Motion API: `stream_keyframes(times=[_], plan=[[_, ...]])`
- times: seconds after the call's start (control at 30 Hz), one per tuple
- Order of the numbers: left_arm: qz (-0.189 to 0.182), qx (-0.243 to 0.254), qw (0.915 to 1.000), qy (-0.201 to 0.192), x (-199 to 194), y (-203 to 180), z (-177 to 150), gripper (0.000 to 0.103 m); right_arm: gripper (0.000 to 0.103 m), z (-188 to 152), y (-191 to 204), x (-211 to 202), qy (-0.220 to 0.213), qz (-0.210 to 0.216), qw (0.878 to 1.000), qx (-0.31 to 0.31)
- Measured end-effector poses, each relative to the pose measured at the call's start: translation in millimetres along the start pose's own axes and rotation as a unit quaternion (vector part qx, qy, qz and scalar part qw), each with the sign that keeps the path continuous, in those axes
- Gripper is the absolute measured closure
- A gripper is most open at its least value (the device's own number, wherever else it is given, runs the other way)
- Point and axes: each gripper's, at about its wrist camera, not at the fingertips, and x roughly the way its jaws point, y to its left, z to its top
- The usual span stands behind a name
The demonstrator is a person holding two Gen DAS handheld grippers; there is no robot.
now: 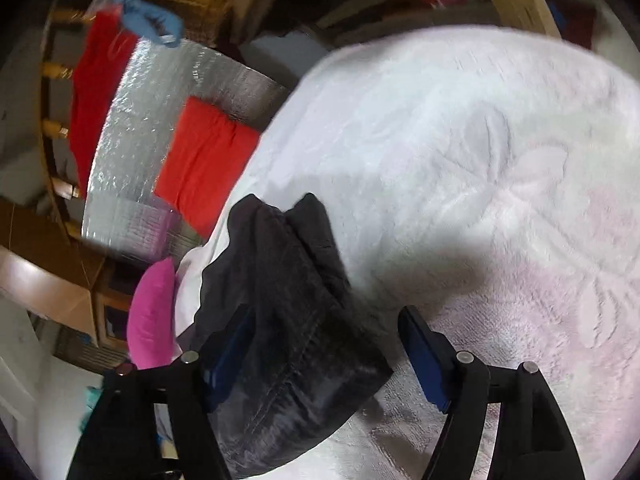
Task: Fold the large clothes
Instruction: 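Lower the folded jacket onto the bed and open both tools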
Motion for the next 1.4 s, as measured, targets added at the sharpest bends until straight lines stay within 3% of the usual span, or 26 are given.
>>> stream_keyframes(times=[0.13,0.17,0.2,0.23,0.27,0.33,0.4,0.53,0.67,0.73,0.77,0.8,0.83,0.9,1.03,1.17,1.4], plan=[[0.000,0.005,0.9999,0.013,8.4,-0.1,0.3,0.038,0.027,-1.6,-2.7,20.3,0.036,0.027,0.999,0.014],[0.008,0.011,0.9998,0.012,10.3,-1.7,-1.2,0.041,0.039,-3.2,2.8,22.6,0.037,0.028,0.999,-0.003],[0.014,0.022,0.9996,0.007,10.9,-4.1,-2.6,0.046,0.060,-5.9,11.0,21.9,0.026,0.018,0.999,-0.032],[0.016,0.032,0.9994,0.005,11.3,-6.4,-3.5,0.059,0.062,-8.6,21.1,18.7,0.010,0.000,0.998,-0.067],[0.014,0.037,0.9992,0.006,11.7,-7.9,-4.1,0.064,0.065,-9.8,29.5,16.3,-0.001,-0.005,0.996,-0.090],[0.014,0.050,0.9986,-0.005,8.5,-11.4,-5.0,0.066,0.067,-15.5,45.4,3.0,-0.037,0.004,0.991,-0.130],[0.027,0.063,0.9976,-0.002,11.4,-13.6,-5.8,0.066,0.068,-19.9,53.9,-9.6,-0.069,-0.022,0.983,-0.172],[0.050,0.068,0.9960,0.031,28.5,-8.0,-6.8,0.057,0.068,-10.8,22.9,24.6,0.015,-0.085,0.989,-0.124],[0.068,0.087,0.9938,0.007,14.7,-17.3,-10.1,0.055,0.067,-10.9,34.1,10.2,-0.010,-0.079,0.984,-0.157],[0.093,0.117,0.9888,-0.012,6.3,-28.3,-14.5,0.053,0.065,-11.8,37.7,-0.3,-0.026,-0.087,0.983,-0.160],[0.102,0.137,0.9850,-0.026,1.1,-34.7,-17.2,0.053,0.056,-10.2,36.6,-5.4,-0.031,-0.093,0.984,-0.151],[0.109,0.159,0.9802,-0.045,-6.0,-41.6,-20.5,0.051,0.036,-8.8,37.4,-10.7,-0.039,-0.095,0.985,-0.138],[0.118,0.174,0.9759,-0.060,-12.0,-46.2,-22.2,0.046,0.032,-6.7,35.7,-18.5,-0.055,-0.095,0.986,-0.124],[0.138,0.204,0.9643,-0.098,-26.3,-55.0,-26.4,0.036,0.031,-4.9,29.0,-44.7,-0.095,-0.087,0.986,-0.110],[0.167,0.252,0.9386,-0.167,-49.6,-67.3,-33.0,0.036,0.031,-0.4,29.3,-71.0,-0.139,-0.060,0.983,-0.107],[0.186,0.288,0.9179,-0.200,-55.4,-80.9,-40.3,0.034,0.031,-14.1,55.6,-70.9,-0.129,-0.017,0.976,-0.172],[0.187,0.335,0.8972,-0.218,-58.1,-98.9,-54.4,0.034,0.032,-61.0,102.4,-50.0,-0.067,0.020,0.951,-0.301]])
